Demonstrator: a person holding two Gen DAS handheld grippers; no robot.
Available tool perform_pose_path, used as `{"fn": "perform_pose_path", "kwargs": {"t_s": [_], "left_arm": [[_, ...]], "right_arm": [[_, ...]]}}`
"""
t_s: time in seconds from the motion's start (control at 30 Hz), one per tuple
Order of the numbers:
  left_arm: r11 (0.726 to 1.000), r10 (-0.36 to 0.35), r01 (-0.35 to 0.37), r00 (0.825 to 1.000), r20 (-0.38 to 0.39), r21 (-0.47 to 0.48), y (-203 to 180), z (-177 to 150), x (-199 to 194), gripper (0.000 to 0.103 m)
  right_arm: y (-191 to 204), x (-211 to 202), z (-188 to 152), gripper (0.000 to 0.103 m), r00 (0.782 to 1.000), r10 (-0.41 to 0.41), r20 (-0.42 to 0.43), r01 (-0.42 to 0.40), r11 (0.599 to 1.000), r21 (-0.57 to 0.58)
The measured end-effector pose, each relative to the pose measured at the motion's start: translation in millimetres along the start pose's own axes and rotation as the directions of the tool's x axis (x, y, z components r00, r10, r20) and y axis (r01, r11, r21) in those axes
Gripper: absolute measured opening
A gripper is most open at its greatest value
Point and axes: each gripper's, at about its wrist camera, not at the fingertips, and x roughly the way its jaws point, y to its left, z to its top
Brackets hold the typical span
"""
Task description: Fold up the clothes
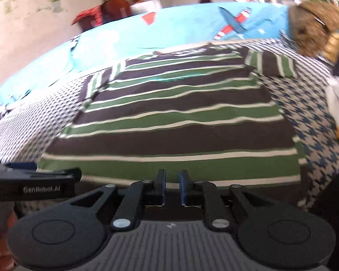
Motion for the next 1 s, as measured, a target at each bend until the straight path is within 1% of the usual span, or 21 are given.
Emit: {"fn": "perform_pose_path", "kwargs": {"t_s": [0.03, 0.1, 0.17, 0.3, 0.37, 0.5, 0.7, 1.0], "left_arm": [[1.0, -0.002, 0.002, 1.0, -0.013, -0.001, -2.5, 3.1, 3.0, 0.103], [1.0, -0.025, 0.025, 1.0, -0.007, -0.003, -9.0, 9.9, 3.8, 0.103], [1.0, -0.019, 0.019, 1.0, 0.012, 0.018, -17.6, 12.8, 4.1, 0.103], [0.999, -0.011, 0.012, 1.0, -0.009, 0.032, -28.3, 13.3, 11.0, 0.103], [1.0, -0.013, 0.013, 1.0, -0.016, 0.028, -29.9, 12.2, 12.5, 0.103], [1.0, -0.02, 0.02, 0.999, -0.025, 0.017, -29.1, 8.7, 14.2, 0.103], [0.999, -0.01, 0.011, 1.0, -0.025, 0.045, -32.9, 2.7, 11.8, 0.103], [0.999, -0.014, 0.015, 1.0, -0.026, 0.047, -32.5, -0.3, 11.5, 0.103]], "right_arm": [[-1.5, 1.1, 0.6, 0.015, 1.0, -0.009, 0.003, 0.009, 1.0, 0.007], [-4.6, 3.2, 1.9, 0.015, 1.0, -0.027, 0.007, 0.027, 0.999, 0.022], [-7.6, 5.4, 3.2, 0.015, 0.999, -0.045, 0.012, 0.045, 0.998, 0.037], [-3.0, 7.8, 1.4, 0.016, 0.998, -0.069, 0.012, 0.069, 0.998, -0.005], [-2.4, 8.0, -0.3, 0.019, 0.998, -0.066, 0.006, 0.066, 0.998, -0.006], [-3.0, 7.9, -0.9, 0.019, 0.998, -0.061, -0.008, 0.061, 0.998, 0.002], [-1.6, 8.0, -2.3, 0.02, 0.998, -0.059, -0.026, 0.059, 0.998, -0.004], [-2.1, 7.5, -4.2, 0.02, 0.998, -0.052, -0.042, 0.052, 0.999, -0.007]]}}
